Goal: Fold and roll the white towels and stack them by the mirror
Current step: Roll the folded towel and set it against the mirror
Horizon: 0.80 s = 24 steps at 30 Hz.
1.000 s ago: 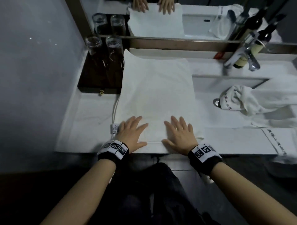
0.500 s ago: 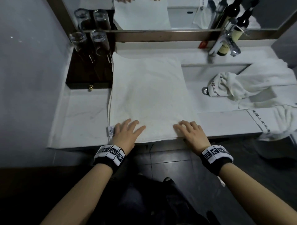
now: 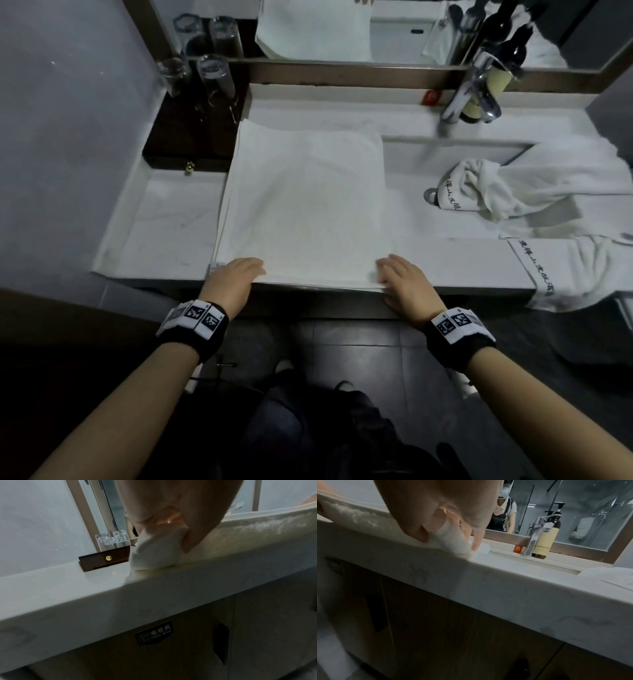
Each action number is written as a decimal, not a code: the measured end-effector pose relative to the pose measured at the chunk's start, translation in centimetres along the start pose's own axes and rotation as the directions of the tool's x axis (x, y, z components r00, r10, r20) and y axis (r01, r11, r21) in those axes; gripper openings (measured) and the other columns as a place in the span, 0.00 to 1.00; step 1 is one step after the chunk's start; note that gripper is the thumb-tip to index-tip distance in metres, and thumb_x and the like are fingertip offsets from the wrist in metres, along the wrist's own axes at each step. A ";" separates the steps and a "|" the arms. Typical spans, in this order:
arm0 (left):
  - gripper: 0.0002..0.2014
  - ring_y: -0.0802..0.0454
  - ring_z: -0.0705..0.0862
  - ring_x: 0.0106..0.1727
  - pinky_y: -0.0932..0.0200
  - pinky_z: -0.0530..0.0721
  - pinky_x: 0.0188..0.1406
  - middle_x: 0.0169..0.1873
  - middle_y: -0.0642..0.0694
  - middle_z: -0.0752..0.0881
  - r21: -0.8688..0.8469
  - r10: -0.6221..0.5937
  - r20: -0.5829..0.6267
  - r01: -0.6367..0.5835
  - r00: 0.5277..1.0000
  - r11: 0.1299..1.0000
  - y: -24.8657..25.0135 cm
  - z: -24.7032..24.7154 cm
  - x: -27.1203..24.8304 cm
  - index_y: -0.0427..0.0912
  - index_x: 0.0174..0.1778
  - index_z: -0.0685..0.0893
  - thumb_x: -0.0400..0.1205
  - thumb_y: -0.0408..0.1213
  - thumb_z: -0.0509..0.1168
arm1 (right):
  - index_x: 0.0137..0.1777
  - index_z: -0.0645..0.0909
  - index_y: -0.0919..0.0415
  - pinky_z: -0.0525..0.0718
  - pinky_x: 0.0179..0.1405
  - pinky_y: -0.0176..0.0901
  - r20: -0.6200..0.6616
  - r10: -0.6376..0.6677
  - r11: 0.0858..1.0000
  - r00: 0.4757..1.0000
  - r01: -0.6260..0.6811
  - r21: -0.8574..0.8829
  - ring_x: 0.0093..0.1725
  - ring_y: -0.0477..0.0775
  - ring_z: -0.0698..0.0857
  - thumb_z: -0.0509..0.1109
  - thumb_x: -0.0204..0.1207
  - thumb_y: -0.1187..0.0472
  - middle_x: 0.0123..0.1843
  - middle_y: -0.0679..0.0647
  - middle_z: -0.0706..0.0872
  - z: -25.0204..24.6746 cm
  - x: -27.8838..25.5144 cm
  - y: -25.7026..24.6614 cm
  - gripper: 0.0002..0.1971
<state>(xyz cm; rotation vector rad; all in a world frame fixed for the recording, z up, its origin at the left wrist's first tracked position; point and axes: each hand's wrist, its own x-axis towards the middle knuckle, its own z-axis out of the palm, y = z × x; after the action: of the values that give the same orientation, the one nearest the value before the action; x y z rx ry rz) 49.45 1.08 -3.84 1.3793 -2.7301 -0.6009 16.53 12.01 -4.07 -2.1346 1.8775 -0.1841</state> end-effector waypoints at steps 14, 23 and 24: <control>0.12 0.39 0.85 0.43 0.57 0.76 0.39 0.41 0.41 0.88 -0.196 -0.403 -0.251 0.361 0.880 0.912 -1.0 -8.2 5.6 0.49 0.46 0.84 0.74 0.52 0.71 | 0.54 0.77 0.65 0.71 0.38 0.50 -0.326 0.344 0.881 0.881 -0.183 0.436 0.42 0.70 0.85 0.67 0.79 0.60 0.40 0.67 0.87 -6.3 6.4 3.9 0.09; 0.09 0.38 0.85 0.45 0.51 0.80 0.40 0.42 0.41 0.88 -0.205 -0.281 -0.292 0.227 0.914 0.952 -4.9 -12.1 16.6 0.47 0.53 0.82 0.80 0.44 0.66 | 0.61 0.74 0.69 0.75 0.47 0.56 -0.234 0.513 0.819 0.826 -0.389 0.422 0.55 0.75 0.81 0.60 0.82 0.63 0.53 0.75 0.84 -8.5 18.3 6.8 0.12; 0.09 0.37 0.85 0.45 0.50 0.80 0.41 0.43 0.40 0.88 -0.189 -0.273 -0.281 0.225 0.920 0.956 -5.2 -12.4 17.6 0.47 0.53 0.82 0.81 0.44 0.66 | 0.62 0.74 0.69 0.75 0.49 0.56 -0.213 0.529 0.817 0.822 -0.424 0.391 0.56 0.75 0.81 0.60 0.82 0.62 0.55 0.74 0.84 -8.8 19.5 7.3 0.13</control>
<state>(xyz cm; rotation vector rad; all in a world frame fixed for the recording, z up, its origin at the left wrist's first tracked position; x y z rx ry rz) 45.11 -19.44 3.21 1.6393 -2.2402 -0.5409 9.91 -9.12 0.22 -1.4101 2.3068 -0.7035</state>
